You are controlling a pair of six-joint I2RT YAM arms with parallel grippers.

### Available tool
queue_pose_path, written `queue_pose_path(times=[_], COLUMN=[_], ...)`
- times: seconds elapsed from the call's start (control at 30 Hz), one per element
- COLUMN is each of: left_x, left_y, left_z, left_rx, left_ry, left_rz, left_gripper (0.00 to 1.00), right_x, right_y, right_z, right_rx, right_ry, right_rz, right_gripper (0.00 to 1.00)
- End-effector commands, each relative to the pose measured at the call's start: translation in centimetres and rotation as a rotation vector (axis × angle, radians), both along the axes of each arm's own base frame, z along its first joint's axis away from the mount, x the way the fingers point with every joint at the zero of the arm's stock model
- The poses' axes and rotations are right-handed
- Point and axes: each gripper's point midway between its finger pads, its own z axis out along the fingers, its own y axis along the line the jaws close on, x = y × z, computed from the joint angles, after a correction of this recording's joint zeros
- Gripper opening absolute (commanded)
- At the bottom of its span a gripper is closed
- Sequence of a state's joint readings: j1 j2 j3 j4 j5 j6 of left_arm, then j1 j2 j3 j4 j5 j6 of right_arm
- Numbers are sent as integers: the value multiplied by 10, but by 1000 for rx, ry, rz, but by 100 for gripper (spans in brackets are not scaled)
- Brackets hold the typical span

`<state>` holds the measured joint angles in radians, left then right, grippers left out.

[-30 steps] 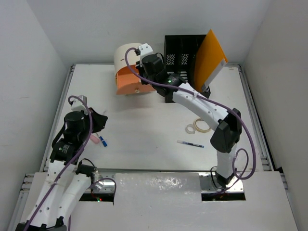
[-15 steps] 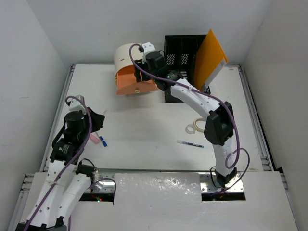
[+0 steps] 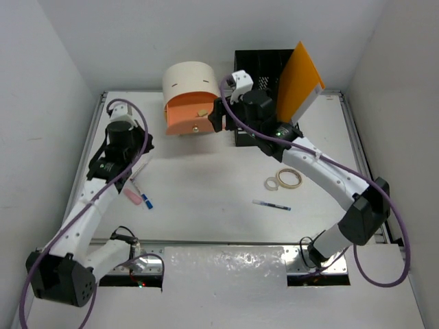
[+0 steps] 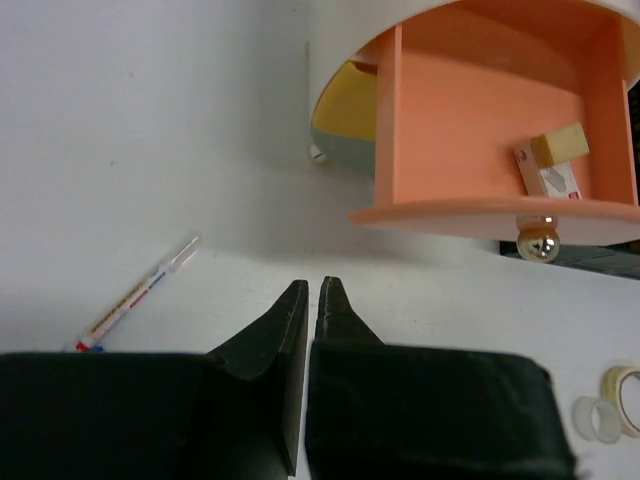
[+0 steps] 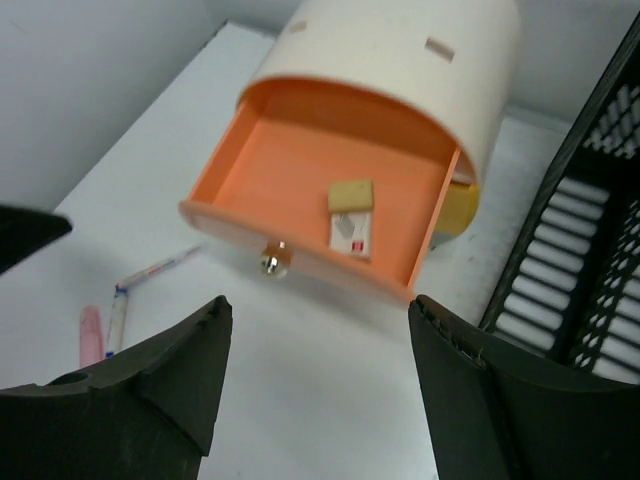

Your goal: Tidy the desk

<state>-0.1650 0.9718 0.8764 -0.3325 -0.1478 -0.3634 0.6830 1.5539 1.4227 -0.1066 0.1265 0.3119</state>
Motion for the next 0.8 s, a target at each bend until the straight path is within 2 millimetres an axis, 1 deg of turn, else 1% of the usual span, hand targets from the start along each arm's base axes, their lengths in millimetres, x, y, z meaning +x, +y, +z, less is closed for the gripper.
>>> queue_pose_path(times=[0.0,0.03,0.07,0.1,0.13,0.17,0.2,0.23,0.27,0.3,0.33,0.37,0.4,0.43,0.47,0.5,0.53,0.57,0.6,0.63,0.67,0.73,0.77], left_x=[32,41,46,51,60,66,75,79,87,91,93,95,95,95,94,92,90,88,85,81,78,68,64], left_y=[-7,-7,-6,-3,-3,-3,-2,-3,-6,-8,-8,-10,-13,-13,-15,-15,-15,-15,-14,-14,-14,-14,-15], left_z=[50,50,54,64,67,70,79,83,93,90,89,91,91,91,91,89,85,82,83,77,74,74,64], left_rx=[7,19,26,35,51,58,62,62,54,49,46,41,34,27,23,20,21,22,20,21,20,6,1], left_ry=[-165,-170,-179,-204,-222,-232,-262,-273,-296,-287,-284,-287,-287,-287,-285,-276,-267,-261,-259,-246,-237,-236,-218], left_rz=[-22,-19,-12,2,4,7,17,17,10,6,4,-1,-13,-15,-23,-24,-26,-27,-27,-28,-29,-33,-39], left_gripper=[0,0,0,0,0,0,0,0,0,0,0,0,0,0,0,0,0,0,0,0,0,0,0], right_x=[-13,-14,-16,-18,-16,-20,-21,-19,-17,-14,-12,-7,-5,0,4,8,11,16,18,23,26,34,37], right_y=[16,20,22,26,29,34,37,43,48,50,55,59,63,67,72,76,78,82,84,87,88,92,93], right_z=[-36,-45,-48,-50,-53,-55,-59,-60,-67,-68,-65,-73,-75,-69,-79,-75,-75,-83,-83,-77,-76,-71,-68], right_rx=[71,82,95,119,136,152,167,180,189,194,204,198,205,218,215,225,226,221,219,223,221,229,226], right_ry=[115,132,144,163,159,169,180,175,191,189,179,190,194,181,196,187,182,189,188,167,157,134,119], right_rz=[51,62,71,76,76,101,108,119,125,126,137,137,138,144,145,148,149,145,146,151,146,143,140], right_gripper=[70,69,69,69,69,69,69,69,69,69,69,69,69,69,69,69,69,69,69,69,70,70,70])
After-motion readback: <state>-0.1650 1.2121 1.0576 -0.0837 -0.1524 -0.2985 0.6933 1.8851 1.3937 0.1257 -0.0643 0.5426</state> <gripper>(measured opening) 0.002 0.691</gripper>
